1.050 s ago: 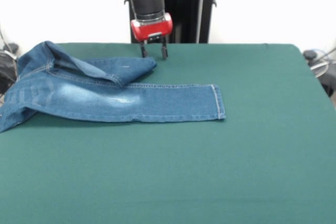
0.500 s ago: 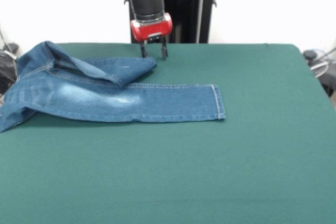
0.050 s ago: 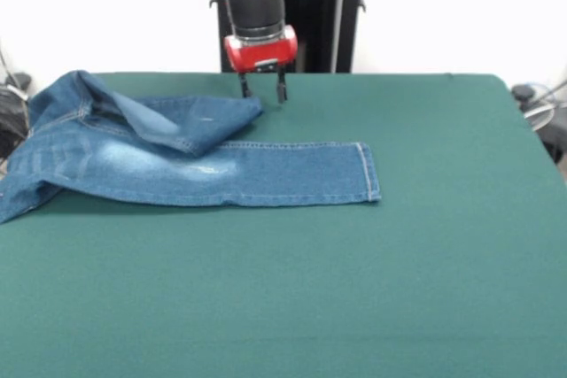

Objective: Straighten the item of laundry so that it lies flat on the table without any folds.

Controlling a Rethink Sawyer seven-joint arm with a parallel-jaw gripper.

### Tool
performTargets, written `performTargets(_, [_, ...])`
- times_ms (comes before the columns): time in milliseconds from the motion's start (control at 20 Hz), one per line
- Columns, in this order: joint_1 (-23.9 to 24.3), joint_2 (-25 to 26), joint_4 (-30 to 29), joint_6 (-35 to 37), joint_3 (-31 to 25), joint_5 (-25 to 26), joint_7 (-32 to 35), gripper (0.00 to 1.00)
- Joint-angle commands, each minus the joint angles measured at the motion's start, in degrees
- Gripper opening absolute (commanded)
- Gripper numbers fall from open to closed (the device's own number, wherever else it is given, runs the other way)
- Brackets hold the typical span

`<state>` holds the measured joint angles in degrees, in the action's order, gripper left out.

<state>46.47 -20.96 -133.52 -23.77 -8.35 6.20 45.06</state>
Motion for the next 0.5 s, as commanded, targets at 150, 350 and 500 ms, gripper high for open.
performTargets(150, [-14.9,-10.8,1.5,5.6,-6.3,-16.6,24.8,1.00])
performTargets(350, [-18.7,-12.1,2.7,7.2,-5.4,-20.2,27.1,1.00])
performTargets(500, [-18.6,-13.4,2.7,8.9,-5.3,-19.4,27.2,1.00])
